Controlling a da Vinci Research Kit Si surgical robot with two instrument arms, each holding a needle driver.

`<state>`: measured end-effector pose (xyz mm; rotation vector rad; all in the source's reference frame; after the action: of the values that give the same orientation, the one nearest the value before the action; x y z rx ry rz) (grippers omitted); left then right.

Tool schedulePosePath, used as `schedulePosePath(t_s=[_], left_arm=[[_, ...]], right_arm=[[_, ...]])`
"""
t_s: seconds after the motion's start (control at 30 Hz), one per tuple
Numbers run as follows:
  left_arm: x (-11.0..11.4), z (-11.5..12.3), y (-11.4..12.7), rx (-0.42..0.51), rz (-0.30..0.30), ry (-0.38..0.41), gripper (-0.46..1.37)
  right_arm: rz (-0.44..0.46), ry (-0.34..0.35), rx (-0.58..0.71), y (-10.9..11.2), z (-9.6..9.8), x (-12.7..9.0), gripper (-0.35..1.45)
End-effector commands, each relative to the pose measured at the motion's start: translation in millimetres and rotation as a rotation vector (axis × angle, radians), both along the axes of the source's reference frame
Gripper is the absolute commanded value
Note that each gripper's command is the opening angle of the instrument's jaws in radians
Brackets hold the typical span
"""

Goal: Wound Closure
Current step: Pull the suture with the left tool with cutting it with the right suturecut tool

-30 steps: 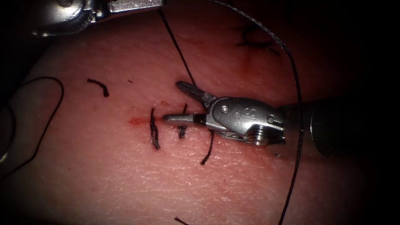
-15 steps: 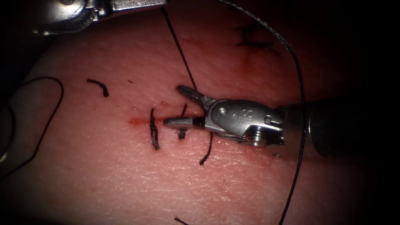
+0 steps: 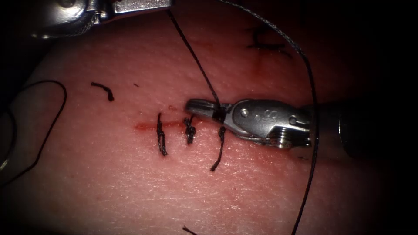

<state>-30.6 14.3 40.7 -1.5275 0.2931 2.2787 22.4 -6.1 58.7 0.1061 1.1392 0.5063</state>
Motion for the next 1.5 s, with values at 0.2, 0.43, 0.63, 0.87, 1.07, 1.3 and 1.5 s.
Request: schedulePosePath(t_s=[0.2, 0.43, 0.63, 0.87, 1.07, 1.3, 1.5], left_arm=[[0.0, 0.4, 0.2, 0.001, 0.003, -0.003, -0.35], [0.1, 0.7, 0.5, 0.002, 0.003, -0.003, -0.35], [0.0, 0.7, 0.9, 0.001, -0.006, -0.007, -0.35], [-0.2, 0.7, 1.1, 0.002, -0.010, -0.008, -0.35], [-0.3, 0.6, 1.2, 0.003, -0.010, -0.008, -0.35], [-0.3, 0.5, 1.2, 0.003, -0.013, -0.009, -0.35], [-0.3, 0.4, 1.1, 0.002, -0.012, -0.011, -0.35]], right_arm=[[0.010, -0.031, -0.047, 0.0, 1.0, -0.1, 1.44], [-0.014, -0.024, -0.067, -0.5, 0.6, -2.4, 1.44], [-0.033, -0.020, -0.062, -0.6, -0.3, -5.1, 1.44], [-0.010, -0.043, -0.064, -0.1, -0.3, -5.3, 1.44], [-0.002, -0.050, -0.071, -0.3, 0.3, -3.6, 1.44], [0.007, -0.059, -0.084, -0.9, 1.5, -1.0, 1.44], [0.019, -0.060, -0.075, -0.9, 1.6, 0.6, 1.44]])
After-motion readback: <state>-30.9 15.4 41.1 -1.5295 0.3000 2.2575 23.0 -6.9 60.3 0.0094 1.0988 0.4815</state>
